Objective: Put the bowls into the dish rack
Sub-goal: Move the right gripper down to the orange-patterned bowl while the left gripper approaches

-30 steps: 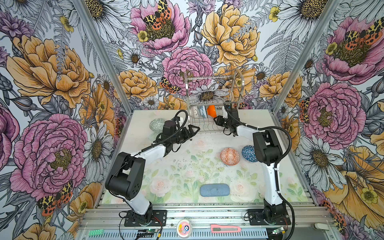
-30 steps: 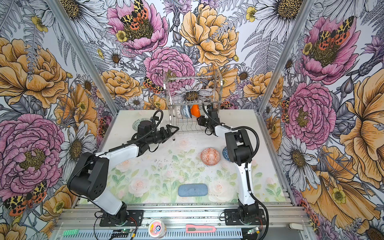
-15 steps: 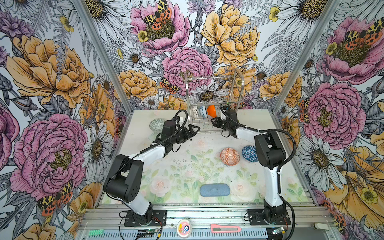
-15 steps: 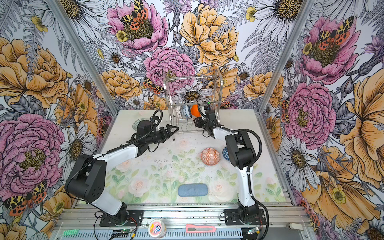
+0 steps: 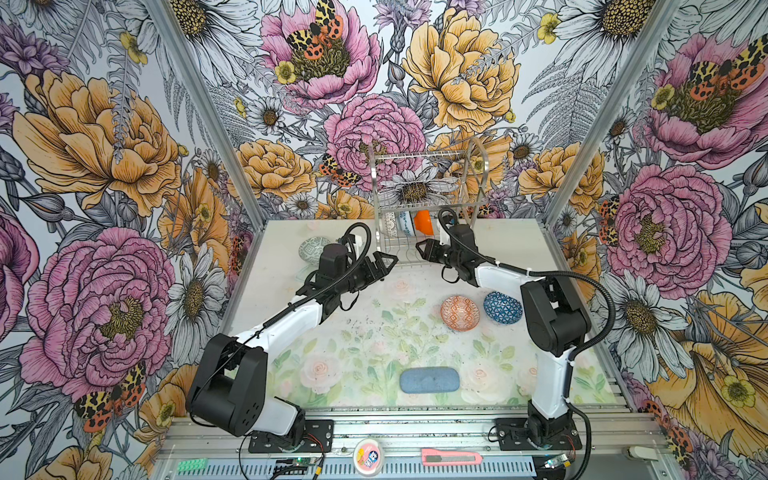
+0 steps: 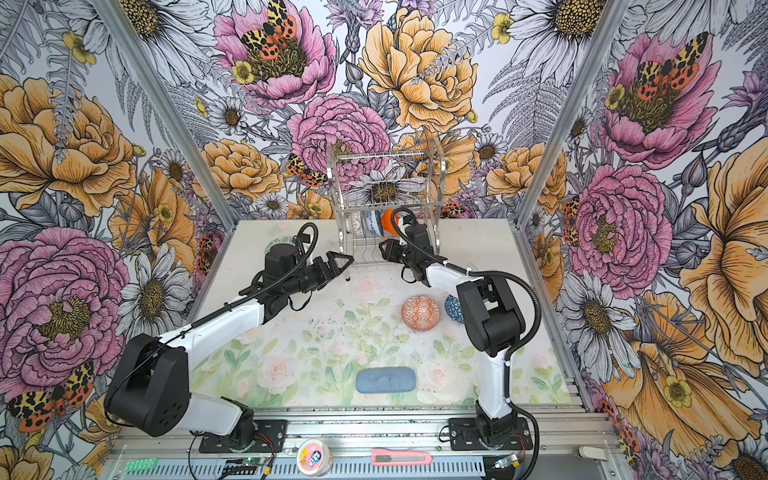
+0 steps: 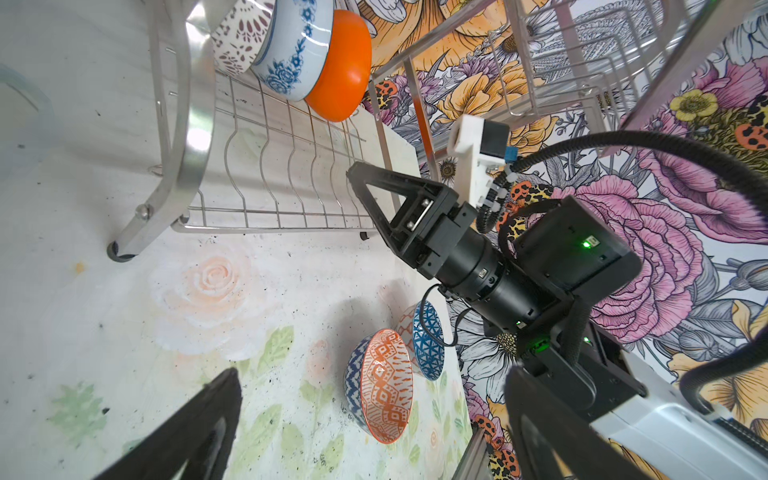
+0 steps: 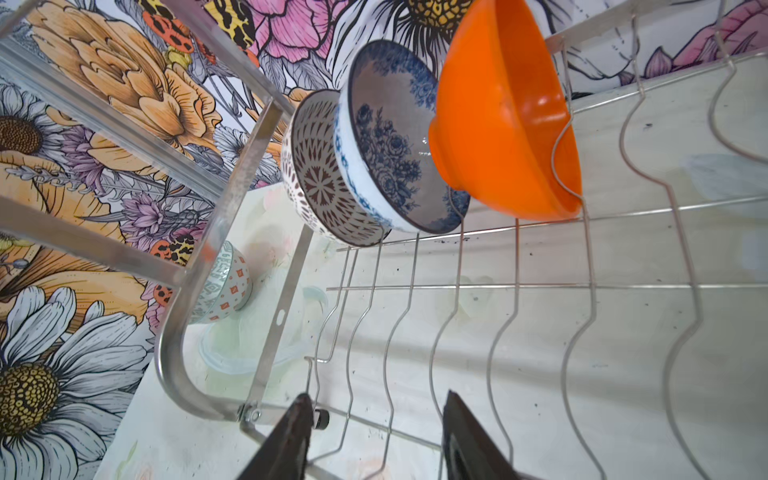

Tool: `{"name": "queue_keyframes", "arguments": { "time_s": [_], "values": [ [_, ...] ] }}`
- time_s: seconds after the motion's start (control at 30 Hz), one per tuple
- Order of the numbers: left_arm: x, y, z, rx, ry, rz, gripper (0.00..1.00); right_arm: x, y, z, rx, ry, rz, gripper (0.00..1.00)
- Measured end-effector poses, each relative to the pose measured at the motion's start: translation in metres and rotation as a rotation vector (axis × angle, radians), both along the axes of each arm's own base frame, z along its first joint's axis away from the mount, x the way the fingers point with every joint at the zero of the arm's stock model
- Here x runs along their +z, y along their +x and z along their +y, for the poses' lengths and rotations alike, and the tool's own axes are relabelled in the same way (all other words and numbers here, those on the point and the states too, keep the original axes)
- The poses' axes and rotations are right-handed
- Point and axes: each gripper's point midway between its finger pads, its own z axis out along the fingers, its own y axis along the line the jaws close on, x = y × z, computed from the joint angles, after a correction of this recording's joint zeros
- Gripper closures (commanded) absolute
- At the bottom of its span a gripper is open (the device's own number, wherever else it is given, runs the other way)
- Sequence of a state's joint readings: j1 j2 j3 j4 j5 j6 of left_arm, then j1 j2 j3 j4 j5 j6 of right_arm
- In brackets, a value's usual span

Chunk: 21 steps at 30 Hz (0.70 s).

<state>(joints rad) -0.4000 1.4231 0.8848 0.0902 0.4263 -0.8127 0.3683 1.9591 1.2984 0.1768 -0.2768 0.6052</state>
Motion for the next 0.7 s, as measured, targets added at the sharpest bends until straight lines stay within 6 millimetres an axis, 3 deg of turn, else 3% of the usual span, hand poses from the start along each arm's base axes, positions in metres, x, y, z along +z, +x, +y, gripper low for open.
{"name": "queue_keyframes", "arguments": {
  "time_s": [0.13, 0.3, 0.5, 0.7],
  "values": [
    [-0.006, -0.012, 0.0, 0.003, 0.024, 0.027, 0.01, 0.013, -0.017, -0.007, -0.004, 0.001, -0.016, 0.29],
    [-0.004, -0.025, -0.001, 0.007, 0.051, 0.03, 0.01, 0.03, -0.042, -0.019, -0.01, -0.014, -0.049, 0.01],
    [-0.003, -0.037, -0.004, 0.003, 0.076, 0.024, 0.01, 0.052, -0.071, -0.04, -0.033, -0.071, -0.097, 0.01],
    [-0.01, -0.047, -0.014, -0.025, 0.109, 0.035, 0.01, 0.058, -0.096, -0.065, -0.078, -0.163, -0.109, 0.0]
  ]
}}
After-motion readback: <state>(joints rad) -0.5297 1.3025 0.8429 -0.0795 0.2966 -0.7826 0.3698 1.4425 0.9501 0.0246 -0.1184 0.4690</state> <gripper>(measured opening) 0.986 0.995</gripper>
